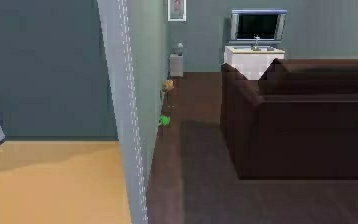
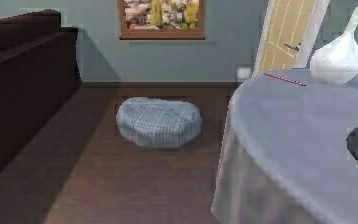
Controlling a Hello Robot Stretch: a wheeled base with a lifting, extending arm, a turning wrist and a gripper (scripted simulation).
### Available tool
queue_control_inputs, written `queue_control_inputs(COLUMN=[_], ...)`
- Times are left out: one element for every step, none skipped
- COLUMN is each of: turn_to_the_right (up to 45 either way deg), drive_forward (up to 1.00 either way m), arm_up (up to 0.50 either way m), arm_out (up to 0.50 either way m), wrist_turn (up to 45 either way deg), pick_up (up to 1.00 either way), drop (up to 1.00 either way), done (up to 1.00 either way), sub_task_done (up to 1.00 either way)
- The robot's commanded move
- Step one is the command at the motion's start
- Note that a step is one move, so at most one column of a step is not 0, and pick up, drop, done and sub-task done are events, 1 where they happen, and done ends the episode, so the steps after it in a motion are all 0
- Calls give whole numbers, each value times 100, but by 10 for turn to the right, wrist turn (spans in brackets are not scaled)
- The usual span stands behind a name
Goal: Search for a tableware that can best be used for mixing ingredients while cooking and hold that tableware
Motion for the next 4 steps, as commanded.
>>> queue_control_inputs(turn_to_the_right=[-450, 0, -330, 0], drive_forward=[0, 25, 0, 100], arm_up=[0, 0, 0, 0], arm_out=[0, 0, 0, 0], wrist_turn=[0, 0, 0, 0], pick_up=[0, 0, 0, 0], drop=[0, 0, 0, 0], done=[0, 0, 0, 0], sub_task_done=[0, 0, 0, 0])
